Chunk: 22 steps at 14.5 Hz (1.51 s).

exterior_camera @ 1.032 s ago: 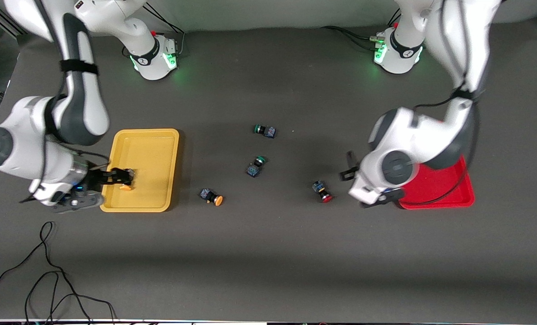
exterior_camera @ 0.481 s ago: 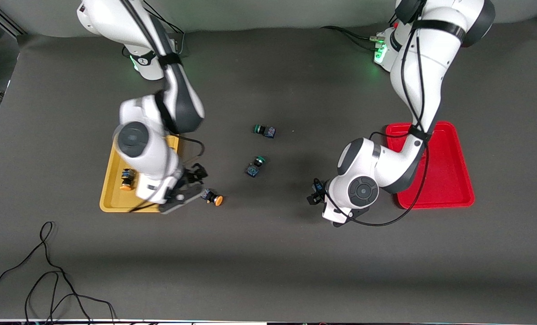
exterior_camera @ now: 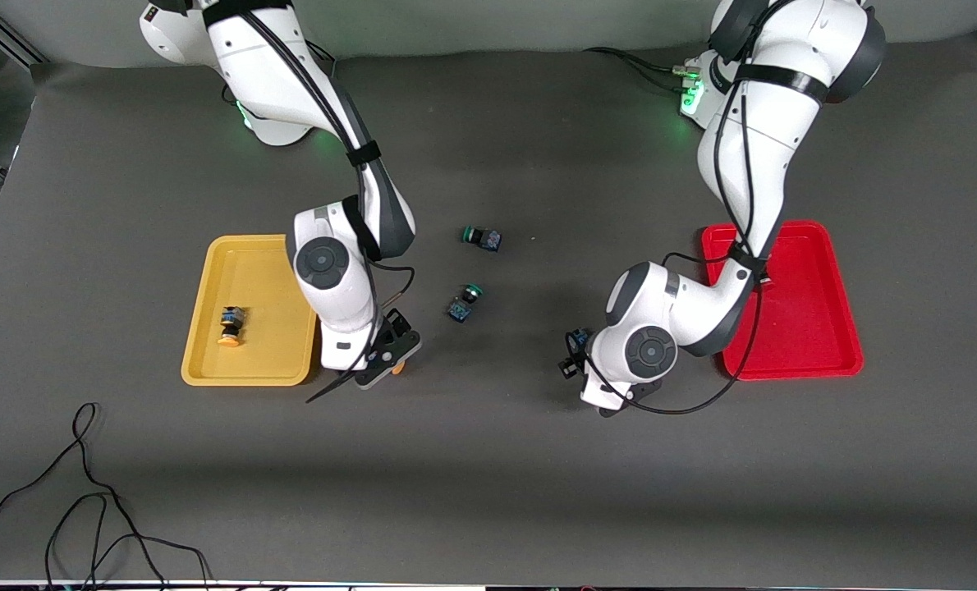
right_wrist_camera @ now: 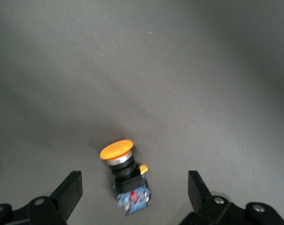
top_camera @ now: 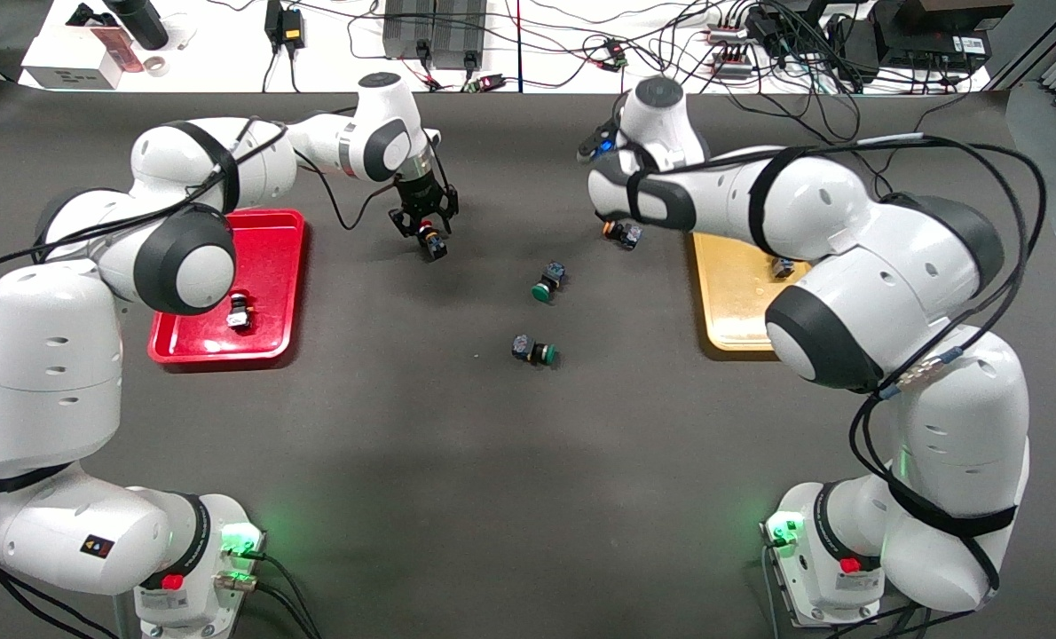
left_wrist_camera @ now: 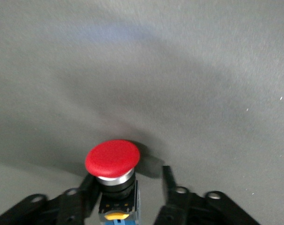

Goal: Place red and yellow buttons in trays
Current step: 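Place the yellow button in the yellow tray while the left gripper places red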

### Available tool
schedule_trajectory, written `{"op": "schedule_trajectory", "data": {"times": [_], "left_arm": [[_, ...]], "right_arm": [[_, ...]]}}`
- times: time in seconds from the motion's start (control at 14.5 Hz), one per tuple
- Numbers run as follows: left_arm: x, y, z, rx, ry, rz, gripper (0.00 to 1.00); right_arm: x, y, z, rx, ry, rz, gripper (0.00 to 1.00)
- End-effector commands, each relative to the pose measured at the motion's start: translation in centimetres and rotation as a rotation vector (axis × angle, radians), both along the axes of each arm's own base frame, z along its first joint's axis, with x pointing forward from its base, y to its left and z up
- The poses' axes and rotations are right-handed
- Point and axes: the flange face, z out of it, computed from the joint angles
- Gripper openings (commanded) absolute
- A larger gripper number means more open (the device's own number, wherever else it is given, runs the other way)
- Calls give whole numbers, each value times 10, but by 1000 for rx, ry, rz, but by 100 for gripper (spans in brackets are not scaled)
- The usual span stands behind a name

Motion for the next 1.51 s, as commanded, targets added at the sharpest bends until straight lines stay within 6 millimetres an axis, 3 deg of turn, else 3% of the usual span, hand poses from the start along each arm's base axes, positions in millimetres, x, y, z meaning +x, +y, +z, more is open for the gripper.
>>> {"op": "schedule_trajectory", "data": {"times": [0.0,0.28,0.41,0.48,0.62,0.76,0.83,0.96,1.03,1.24,1.44], "left_arm": [[-8,-5,11,16,0,15,0],[-7,12,70,61,66,-19,0],[-8,36,107,117,84,-77,0],[-11,48,122,140,91,-109,0],[-7,99,142,125,99,-168,0],[-4,158,143,126,107,-247,0],[-6,187,138,138,114,-286,0],[-9,239,131,144,115,-355,0],[-12,266,125,140,111,-377,0],[-36,335,97,139,67,-458,0],[-51,375,68,109,30,-484,0]], "right_arm": [[-10,0,-21,-2,-57,84,100],[-13,3,-44,-15,-84,102,100],[-15,4,-51,-16,-92,108,98],[-15,3,-54,-17,-89,107,85],[-14,2,-53,-17,-88,105,56],[-14,3,-51,-16,-82,105,27],[-14,3,-49,-14,-76,101,19],[-12,0,-41,-11,-39,86,18],[-6,-1,-28,3,-19,68,16],[9,-2,27,58,108,0,14],[28,-31,106,95,205,-117,13]]}}
